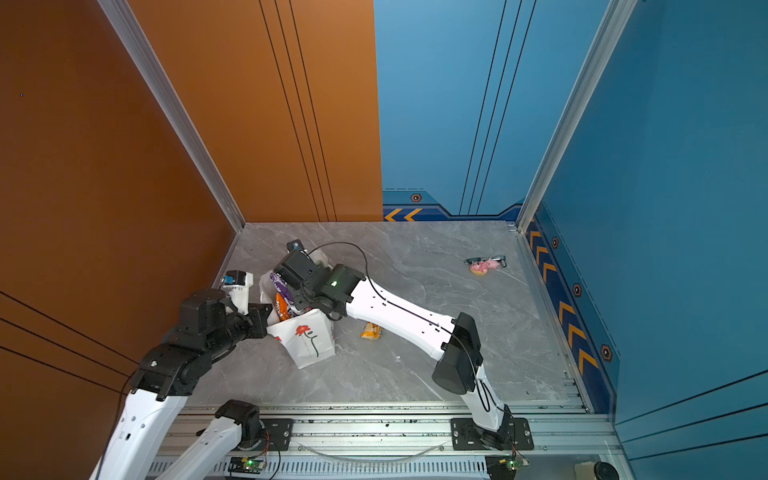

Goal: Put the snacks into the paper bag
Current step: 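Lower the red wrapper into the paper bag and open the right gripper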

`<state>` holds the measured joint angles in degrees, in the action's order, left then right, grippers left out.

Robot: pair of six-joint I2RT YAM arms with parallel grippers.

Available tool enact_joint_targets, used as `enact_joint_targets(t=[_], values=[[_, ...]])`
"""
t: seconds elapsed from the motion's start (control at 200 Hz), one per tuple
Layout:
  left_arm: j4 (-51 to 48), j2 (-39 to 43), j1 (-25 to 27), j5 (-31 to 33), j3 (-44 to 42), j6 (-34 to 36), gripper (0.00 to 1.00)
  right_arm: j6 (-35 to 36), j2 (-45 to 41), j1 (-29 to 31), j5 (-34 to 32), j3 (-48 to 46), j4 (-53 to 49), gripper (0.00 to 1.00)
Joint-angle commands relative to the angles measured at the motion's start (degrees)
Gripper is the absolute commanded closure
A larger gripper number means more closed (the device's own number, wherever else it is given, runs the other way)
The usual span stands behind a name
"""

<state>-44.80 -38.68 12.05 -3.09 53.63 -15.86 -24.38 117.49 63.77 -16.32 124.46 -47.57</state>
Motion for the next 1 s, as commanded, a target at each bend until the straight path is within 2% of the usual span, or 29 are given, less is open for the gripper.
enact_joint_targets(t=[0.0, 0.345, 0.561, 0.671, 0.996], values=[[7.4, 1.7, -0.3, 1.6, 0.9, 1.3, 1.00, 0.0, -0.3, 0.4, 0.0, 2.1, -2.2, 0.56], [7.4, 1.6, -0.2, 1.4, 0.9, 1.2, 1.00, 1.8, -1.3, 0.3, -1.4, 2.7, -2.4, 0.51], [7.4, 1.6, -0.3, 1.5, 0.9, 1.2, 1.00, 3.8, -3.4, 0.2, -1.5, 3.2, -3.3, 0.36], [7.4, 1.6, -0.3, 1.5, 0.9, 1.2, 1.00, 4.4, -5.0, 0.2, -2.8, 4.1, -4.9, 0.32], [7.5, 1.5, -0.3, 1.6, 0.9, 1.2, 1.00, 4.6, -9.6, 1.4, -3.3, 2.5, -5.4, 0.30]])
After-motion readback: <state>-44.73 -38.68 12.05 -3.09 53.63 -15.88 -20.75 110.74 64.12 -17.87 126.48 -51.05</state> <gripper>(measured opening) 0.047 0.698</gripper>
